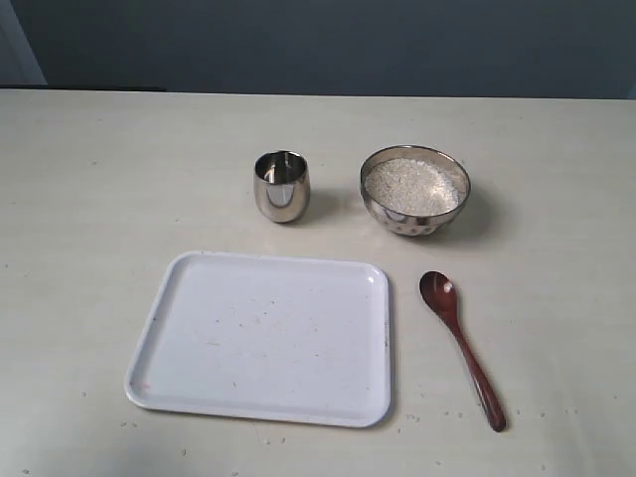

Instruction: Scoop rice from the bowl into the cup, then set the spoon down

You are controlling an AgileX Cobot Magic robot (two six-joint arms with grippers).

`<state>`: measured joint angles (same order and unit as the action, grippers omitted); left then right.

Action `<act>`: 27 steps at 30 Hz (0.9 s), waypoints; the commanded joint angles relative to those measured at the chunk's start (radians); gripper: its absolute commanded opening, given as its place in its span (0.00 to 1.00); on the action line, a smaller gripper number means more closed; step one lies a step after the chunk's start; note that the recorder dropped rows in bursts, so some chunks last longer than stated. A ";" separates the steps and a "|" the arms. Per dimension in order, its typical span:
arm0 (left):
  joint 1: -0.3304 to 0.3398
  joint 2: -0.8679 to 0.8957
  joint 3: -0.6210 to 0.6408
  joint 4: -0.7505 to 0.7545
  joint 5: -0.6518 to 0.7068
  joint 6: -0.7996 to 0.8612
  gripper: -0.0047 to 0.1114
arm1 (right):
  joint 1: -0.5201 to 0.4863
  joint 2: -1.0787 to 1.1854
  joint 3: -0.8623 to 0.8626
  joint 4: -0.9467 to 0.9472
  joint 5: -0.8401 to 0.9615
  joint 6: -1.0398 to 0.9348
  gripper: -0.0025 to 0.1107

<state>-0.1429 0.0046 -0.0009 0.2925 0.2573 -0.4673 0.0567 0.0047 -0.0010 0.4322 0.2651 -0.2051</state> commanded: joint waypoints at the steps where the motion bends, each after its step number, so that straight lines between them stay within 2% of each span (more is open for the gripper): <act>1: 0.002 -0.005 0.001 0.001 -0.010 0.000 0.04 | -0.005 -0.005 0.001 0.130 -0.109 -0.001 0.14; 7: 0.002 -0.005 0.001 0.001 -0.010 -0.002 0.04 | -0.005 -0.005 0.001 0.587 -0.405 -0.001 0.14; 10: 0.002 -0.005 0.001 0.001 -0.010 -0.002 0.04 | -0.005 -0.005 0.001 0.706 -0.481 0.001 0.14; 12: 0.002 -0.005 0.001 0.001 -0.010 0.000 0.04 | -0.005 -0.005 0.001 0.730 -0.420 0.046 0.14; 16: 0.002 -0.005 0.001 0.001 -0.010 0.000 0.04 | -0.005 -0.005 0.001 0.719 -0.143 0.062 0.14; 19: 0.002 -0.005 0.001 0.001 -0.010 0.000 0.04 | -0.005 -0.005 -0.084 0.666 0.039 -0.119 0.14; 23: 0.002 -0.005 0.001 0.001 -0.010 -0.002 0.04 | -0.005 -0.005 -0.244 0.658 0.140 -0.392 0.14; 27: 0.002 -0.005 0.001 0.001 -0.010 -0.002 0.04 | -0.005 0.102 -0.411 0.473 0.238 -0.447 0.10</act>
<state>-0.1429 0.0046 -0.0009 0.2925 0.2573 -0.4673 0.0567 0.0335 -0.3221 1.0262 0.4286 -0.5997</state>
